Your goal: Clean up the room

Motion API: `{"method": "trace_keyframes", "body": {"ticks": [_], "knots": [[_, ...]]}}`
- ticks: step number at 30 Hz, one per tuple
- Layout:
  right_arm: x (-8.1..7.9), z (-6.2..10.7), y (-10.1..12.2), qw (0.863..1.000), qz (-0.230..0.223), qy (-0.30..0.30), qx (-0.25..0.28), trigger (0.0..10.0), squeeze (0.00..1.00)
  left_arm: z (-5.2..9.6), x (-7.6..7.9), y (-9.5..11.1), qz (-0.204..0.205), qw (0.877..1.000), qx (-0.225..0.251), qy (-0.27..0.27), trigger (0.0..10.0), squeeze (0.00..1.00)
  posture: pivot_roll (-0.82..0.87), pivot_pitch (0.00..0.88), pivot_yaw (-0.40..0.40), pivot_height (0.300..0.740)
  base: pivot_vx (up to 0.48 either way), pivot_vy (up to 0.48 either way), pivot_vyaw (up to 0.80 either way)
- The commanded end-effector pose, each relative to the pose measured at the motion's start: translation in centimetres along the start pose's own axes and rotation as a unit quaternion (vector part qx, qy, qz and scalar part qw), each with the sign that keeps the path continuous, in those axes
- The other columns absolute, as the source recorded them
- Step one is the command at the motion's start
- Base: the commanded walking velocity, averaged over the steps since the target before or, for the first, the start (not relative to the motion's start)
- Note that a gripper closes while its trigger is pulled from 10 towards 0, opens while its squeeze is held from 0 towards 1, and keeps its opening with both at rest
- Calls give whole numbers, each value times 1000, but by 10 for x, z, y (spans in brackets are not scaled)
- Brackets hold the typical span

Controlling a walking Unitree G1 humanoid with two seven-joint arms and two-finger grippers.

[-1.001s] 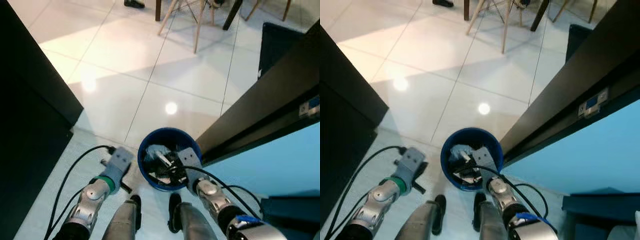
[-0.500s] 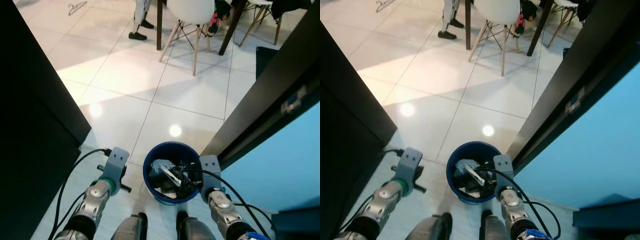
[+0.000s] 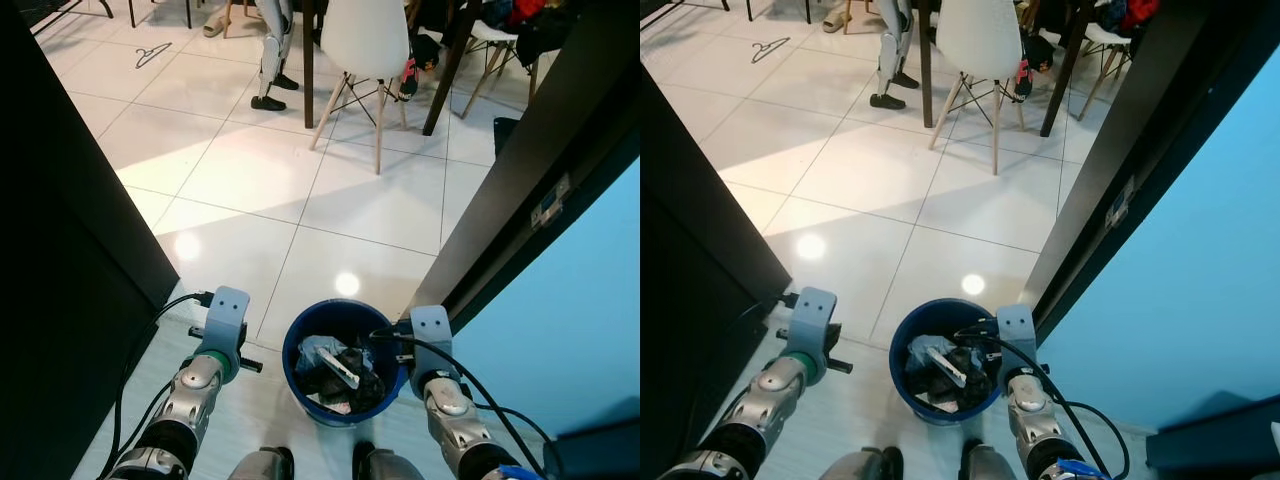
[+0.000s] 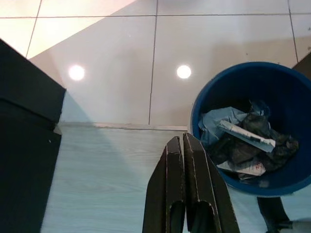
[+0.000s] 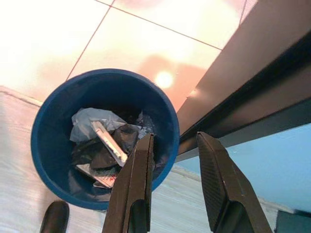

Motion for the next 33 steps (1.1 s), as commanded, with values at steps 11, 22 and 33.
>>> {"method": "trace_keyframes", "body": {"ticks": [11,22,33], "knots": [[-5,3,-31,994,35,36,-100,10000,0,-2,12,-10,27,999,-32,-9,10000,0,59,11,40,740,0,-305,0],[-16,9,-48,984,71,71,-147,10000,0,-3,17,-10,15,999,-36,-21,10000,0,68,0,41,740,0,0,0],[-22,15,-61,981,14,81,-178,10000,0,3,13,-31,24,997,-71,-10,10000,0,86,0,42,740,0,0,0]]}}
Point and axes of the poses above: a point about 5 cm out from each wrist's last joint towards the gripper, its own z axis pointing back from the gripper into the wrist, its own y axis along the axis of the wrist's last joint, x = y × z, the point moved 5 cm from there along -z, pointing out of the wrist towards the gripper, and after that the axes turned 11 degrees about -z, right-handed, at the moved point
